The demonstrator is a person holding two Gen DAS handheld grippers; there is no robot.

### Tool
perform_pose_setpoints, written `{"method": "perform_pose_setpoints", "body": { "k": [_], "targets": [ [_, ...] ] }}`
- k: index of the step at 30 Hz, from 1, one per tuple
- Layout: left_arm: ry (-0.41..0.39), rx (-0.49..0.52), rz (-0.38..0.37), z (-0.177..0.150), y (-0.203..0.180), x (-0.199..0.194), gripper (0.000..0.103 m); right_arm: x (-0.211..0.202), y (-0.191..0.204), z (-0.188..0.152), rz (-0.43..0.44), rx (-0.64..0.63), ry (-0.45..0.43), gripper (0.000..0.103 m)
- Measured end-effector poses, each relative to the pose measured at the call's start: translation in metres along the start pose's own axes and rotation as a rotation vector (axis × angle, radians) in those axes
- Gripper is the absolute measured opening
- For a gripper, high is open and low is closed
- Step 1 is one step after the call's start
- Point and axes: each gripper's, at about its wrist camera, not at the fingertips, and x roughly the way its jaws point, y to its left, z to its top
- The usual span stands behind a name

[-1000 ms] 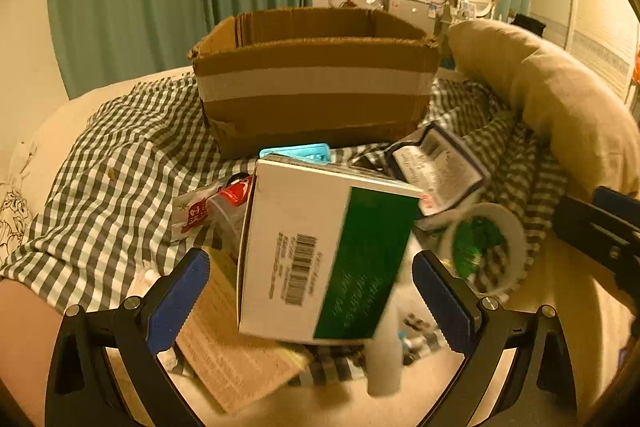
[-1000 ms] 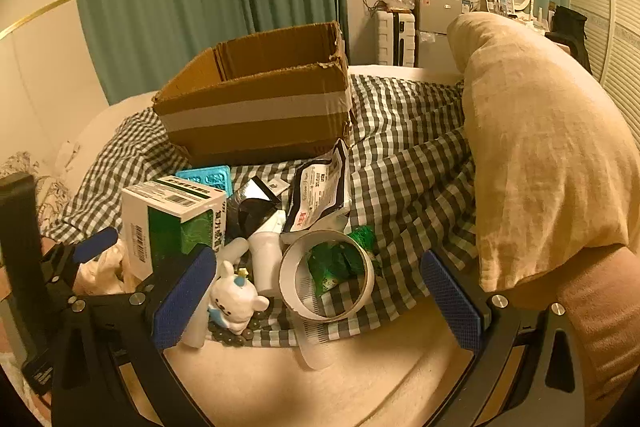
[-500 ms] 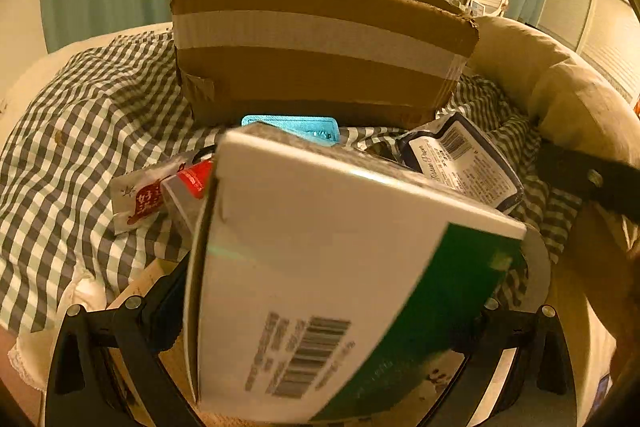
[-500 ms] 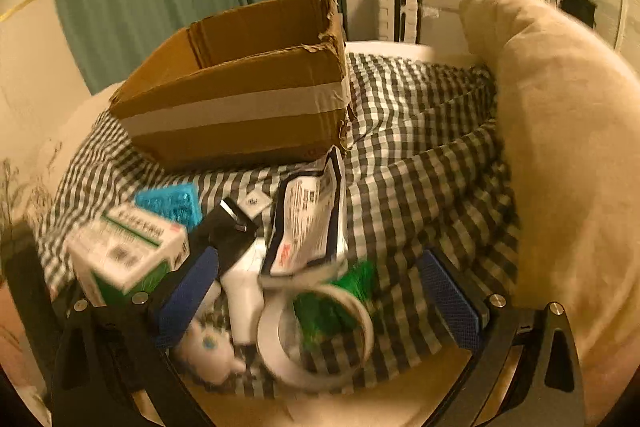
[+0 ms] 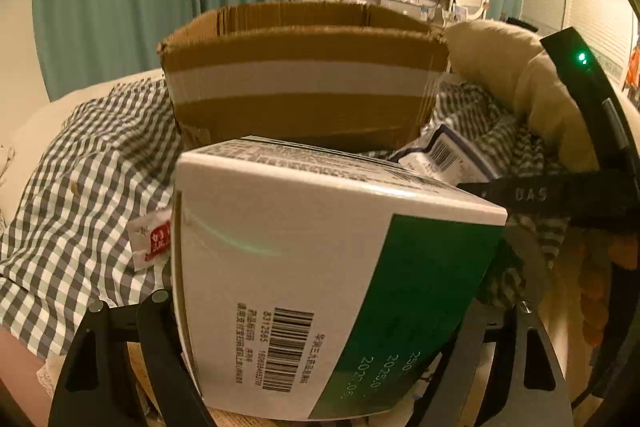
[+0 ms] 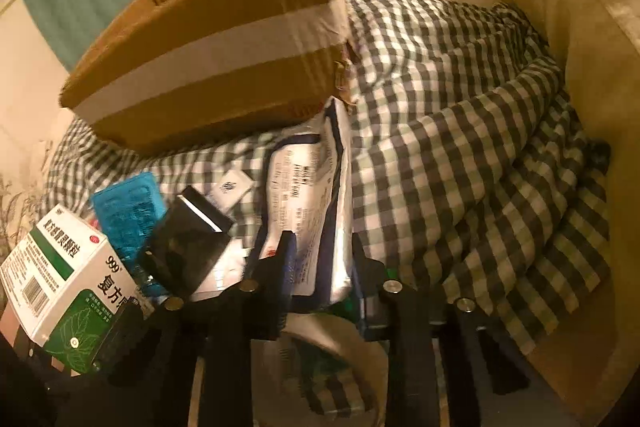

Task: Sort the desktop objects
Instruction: 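Grasp the white-and-green medicine box with the left gripper while the right grasps the silver tube, then carry the medicine box and silver tube with both grippers toward the cardboard box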

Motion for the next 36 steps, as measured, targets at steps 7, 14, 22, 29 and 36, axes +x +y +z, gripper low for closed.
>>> {"method": "perform_pose_setpoints", "body": {
  "k": [7,14,22,29,36],
  "targets": [
    [-0.043,0.004,-0.024,0.0,0.01,-0.02,0.085,-0.023,0.009,-0.006,0.029,-0.034,-0.055,0.018],
    [-0.066,-0.016,-0.022,-0.002,0.015,-0.037,0.085,-0.047,0.017,-0.017,0.013,-0.066,-0.105,0.018],
    [-0.092,-0.053,-0.014,0.003,0.028,-0.058,0.085,-0.082,0.02,-0.029,0.003,-0.066,-0.167,0.017],
    [-0.097,-0.082,-0.011,0.004,0.032,-0.069,0.085,-0.096,0.024,-0.037,0.014,-0.073,-0.181,0.014],
    [-0.077,-0.099,-0.014,0.001,0.032,-0.065,0.085,-0.086,0.022,-0.048,0.064,-0.041,-0.134,0.015]
  ]
}}
